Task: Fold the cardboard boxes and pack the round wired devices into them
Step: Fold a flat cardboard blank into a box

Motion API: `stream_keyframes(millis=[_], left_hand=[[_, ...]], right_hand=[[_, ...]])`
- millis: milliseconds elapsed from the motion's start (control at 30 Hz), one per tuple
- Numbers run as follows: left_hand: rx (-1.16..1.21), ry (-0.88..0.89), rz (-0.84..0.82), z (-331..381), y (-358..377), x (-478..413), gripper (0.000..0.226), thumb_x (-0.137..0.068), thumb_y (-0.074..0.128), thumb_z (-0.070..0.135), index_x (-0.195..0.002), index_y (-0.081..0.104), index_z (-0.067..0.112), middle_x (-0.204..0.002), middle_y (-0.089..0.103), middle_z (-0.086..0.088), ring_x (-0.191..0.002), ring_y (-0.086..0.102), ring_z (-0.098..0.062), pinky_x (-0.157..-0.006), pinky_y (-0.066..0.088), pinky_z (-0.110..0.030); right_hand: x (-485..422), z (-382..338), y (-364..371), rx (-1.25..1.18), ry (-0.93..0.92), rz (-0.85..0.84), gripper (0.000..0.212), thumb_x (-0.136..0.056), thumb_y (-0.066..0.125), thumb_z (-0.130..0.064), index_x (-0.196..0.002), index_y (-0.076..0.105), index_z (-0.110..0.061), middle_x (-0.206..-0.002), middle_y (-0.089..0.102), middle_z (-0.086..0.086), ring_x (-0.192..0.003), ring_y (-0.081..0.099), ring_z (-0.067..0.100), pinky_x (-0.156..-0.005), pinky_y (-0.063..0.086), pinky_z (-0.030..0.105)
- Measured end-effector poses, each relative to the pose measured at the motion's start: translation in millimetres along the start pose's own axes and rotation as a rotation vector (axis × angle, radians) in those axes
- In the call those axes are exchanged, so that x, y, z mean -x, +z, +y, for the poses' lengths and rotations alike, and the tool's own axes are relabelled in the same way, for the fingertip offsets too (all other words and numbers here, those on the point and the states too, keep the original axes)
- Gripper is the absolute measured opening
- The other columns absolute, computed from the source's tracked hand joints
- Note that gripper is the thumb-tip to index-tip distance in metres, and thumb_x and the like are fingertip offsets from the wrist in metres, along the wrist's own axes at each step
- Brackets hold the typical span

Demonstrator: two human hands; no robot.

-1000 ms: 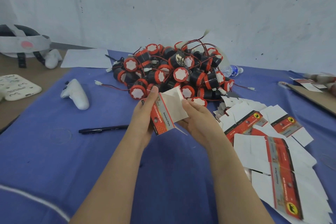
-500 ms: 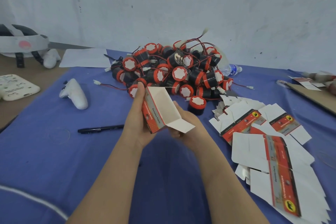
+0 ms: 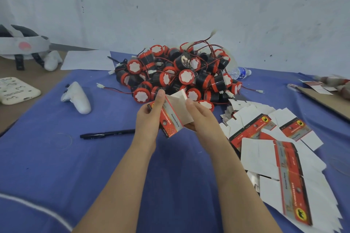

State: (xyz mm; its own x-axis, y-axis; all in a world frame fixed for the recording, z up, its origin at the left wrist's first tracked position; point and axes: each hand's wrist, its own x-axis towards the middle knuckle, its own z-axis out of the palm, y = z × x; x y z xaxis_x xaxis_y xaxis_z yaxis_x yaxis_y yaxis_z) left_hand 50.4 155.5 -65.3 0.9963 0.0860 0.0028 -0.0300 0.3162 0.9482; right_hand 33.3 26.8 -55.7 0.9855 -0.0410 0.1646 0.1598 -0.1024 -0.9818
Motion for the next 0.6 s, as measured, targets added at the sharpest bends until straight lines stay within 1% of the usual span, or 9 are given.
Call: stream_keyframes(millis=[100,167,267,333,367,433,500,567,600], left_hand=[[0.016,0.027,-0.006,-2,-2,-2,0.070,-0.058,0.063,0.071,-0.103,0.060,0.017,-0.094,0.069,0.000,-0.090,0.068,-0.015,-0.085,0.055,-0.034],[-0.095,0.120,-0.016,-7,-1,-2,0.043,-0.080,0.063,0.056,-0.106,0.059,0.023,-0.099,0.064,0.006,-0.094,0.063,-0.009,-0.086,0.052,-0.030],[-0.154,0.129,-0.111,-10,0,-2,0.008,-0.094,0.057,0.035,-0.098,0.064,0.036,-0.100,0.065,0.011,-0.091,0.062,-0.004,-0.078,0.049,-0.023],[-0.157,0.069,-0.147,-8,-1,-4,0.015,-0.095,0.053,0.031,-0.095,0.067,0.038,-0.102,0.067,0.009,-0.095,0.062,-0.009,-0.080,0.051,-0.026],[-0.179,0.076,-0.146,-7,-2,-5,0.016,-0.094,0.053,0.031,-0.096,0.067,0.038,-0.104,0.067,0.009,-0.097,0.062,-0.009,-0.080,0.052,-0.024],[-0.312,0.200,-0.177,-9,-4,-3,0.010,-0.092,0.058,0.036,-0.099,0.064,0.039,-0.105,0.064,0.015,-0.095,0.060,-0.002,-0.070,0.049,-0.010],[-0.493,0.303,-0.239,-13,-3,1,0.022,-0.086,0.067,0.041,-0.106,0.059,0.039,-0.106,0.060,0.021,-0.094,0.058,0.000,-0.067,0.048,-0.009],[-0.625,0.379,-0.230,-19,-2,1,0.032,-0.085,0.069,0.039,-0.113,0.054,0.035,-0.108,0.059,0.018,-0.095,0.057,-0.003,-0.068,0.047,-0.013],[-0.649,0.404,-0.188,-19,-1,1,0.025,-0.088,0.066,0.038,-0.110,0.054,0.035,-0.107,0.060,0.015,-0.092,0.057,-0.003,-0.067,0.045,-0.013]], right_hand=[[-2,1,3,0.203,-0.073,0.108,0.018,-0.098,0.048,-0.022,-0.106,0.063,-0.025,-0.094,0.066,-0.009,-0.089,0.063,0.012,-0.067,0.052,0.017],[-5,4,0,0.269,-0.062,0.263,0.024,-0.097,0.045,-0.012,-0.112,0.063,-0.015,-0.092,0.061,-0.008,-0.084,0.057,0.009,-0.059,0.046,0.012],[-9,7,-5,0.256,-0.036,0.358,0.026,-0.098,0.045,-0.017,-0.115,0.065,-0.014,-0.103,0.061,-0.006,-0.083,0.053,0.005,-0.070,0.052,0.026],[-10,8,-6,0.258,-0.037,0.398,0.026,-0.098,0.046,-0.021,-0.114,0.065,-0.016,-0.105,0.060,-0.009,-0.083,0.051,0.000,-0.078,0.055,0.036],[-11,9,-6,0.276,-0.065,0.431,0.024,-0.098,0.047,-0.022,-0.112,0.066,-0.016,-0.103,0.061,-0.009,-0.082,0.051,-0.002,-0.080,0.054,0.033],[-11,10,-7,0.305,-0.141,0.493,0.019,-0.097,0.049,-0.021,-0.105,0.067,-0.018,-0.094,0.062,-0.014,-0.080,0.052,-0.007,-0.074,0.045,0.010],[-10,9,-7,0.305,-0.187,0.504,0.016,-0.096,0.052,-0.020,-0.101,0.067,-0.020,-0.087,0.061,-0.020,-0.081,0.054,-0.011,-0.068,0.039,0.002],[-8,7,-8,0.286,-0.182,0.460,0.014,-0.095,0.055,-0.022,-0.098,0.068,-0.025,-0.090,0.064,-0.018,-0.085,0.056,-0.002,-0.071,0.042,0.006],[-7,5,-8,0.264,-0.168,0.425,0.013,-0.094,0.055,-0.023,-0.093,0.066,-0.030,-0.090,0.064,-0.017,-0.086,0.057,0.002,-0.074,0.045,0.012]])
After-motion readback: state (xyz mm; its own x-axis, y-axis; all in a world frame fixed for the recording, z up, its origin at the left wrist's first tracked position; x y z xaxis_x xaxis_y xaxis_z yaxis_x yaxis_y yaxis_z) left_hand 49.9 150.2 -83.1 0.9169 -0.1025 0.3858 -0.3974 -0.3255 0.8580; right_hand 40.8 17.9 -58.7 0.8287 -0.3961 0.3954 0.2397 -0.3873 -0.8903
